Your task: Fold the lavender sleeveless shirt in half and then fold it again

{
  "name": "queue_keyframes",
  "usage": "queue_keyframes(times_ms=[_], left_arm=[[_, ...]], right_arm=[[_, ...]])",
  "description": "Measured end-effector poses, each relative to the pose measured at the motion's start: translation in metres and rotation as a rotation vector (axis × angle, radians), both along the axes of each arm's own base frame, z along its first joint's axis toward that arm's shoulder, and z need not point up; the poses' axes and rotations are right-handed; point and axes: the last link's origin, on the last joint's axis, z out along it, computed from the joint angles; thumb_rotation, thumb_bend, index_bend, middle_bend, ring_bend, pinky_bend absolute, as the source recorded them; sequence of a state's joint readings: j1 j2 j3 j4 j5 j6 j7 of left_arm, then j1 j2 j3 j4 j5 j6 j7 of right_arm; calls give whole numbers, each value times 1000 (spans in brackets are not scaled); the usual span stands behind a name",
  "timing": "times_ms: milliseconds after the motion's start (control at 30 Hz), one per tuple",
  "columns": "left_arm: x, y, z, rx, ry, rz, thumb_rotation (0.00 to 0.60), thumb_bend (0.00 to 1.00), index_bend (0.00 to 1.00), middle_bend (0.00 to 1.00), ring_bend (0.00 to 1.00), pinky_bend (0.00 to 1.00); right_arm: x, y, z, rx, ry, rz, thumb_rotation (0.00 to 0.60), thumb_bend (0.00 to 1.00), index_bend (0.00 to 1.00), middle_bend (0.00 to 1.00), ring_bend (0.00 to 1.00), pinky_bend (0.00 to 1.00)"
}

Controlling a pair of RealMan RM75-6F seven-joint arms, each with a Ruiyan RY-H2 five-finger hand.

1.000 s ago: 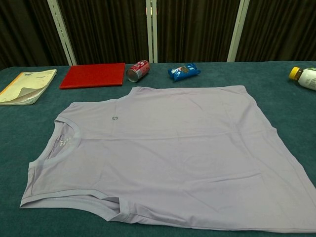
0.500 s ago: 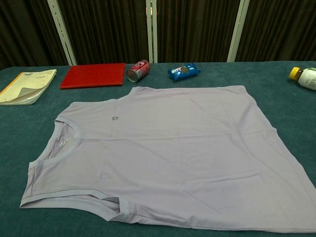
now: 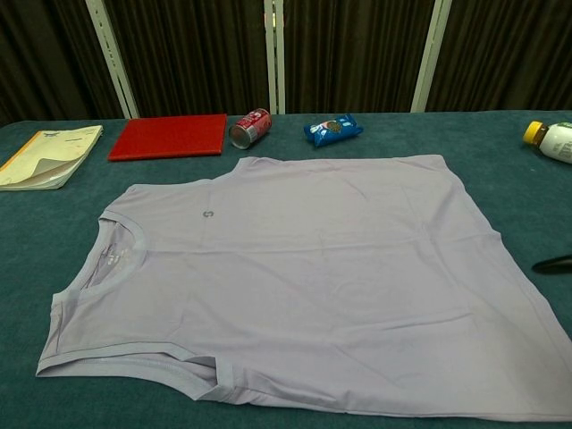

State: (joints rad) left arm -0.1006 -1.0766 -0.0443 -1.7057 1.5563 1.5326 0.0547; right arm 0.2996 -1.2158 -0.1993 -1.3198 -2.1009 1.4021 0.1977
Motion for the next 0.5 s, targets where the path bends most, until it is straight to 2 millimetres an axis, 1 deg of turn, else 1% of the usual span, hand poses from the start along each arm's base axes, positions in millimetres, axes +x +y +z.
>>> queue_keyframes(times_ms=[100, 200, 500], left_arm=[[0, 0, 0, -3, -1, 2, 600, 0, 0, 0, 0, 0], [-1, 0, -1, -4, -5, 3, 600, 0, 0, 0, 0, 0], [-1, 0, -1, -7, -7, 3, 600, 0, 0, 0, 0, 0]], right_arm=[[1, -1, -9, 7, 21, 27, 600, 165, 468, 0, 0, 0], [-1, -3, -16, -1, 63, 63, 600, 169, 461, 0, 0, 0], [-20, -15, -32, -37, 179, 82, 600, 170, 458, 0, 0, 0]])
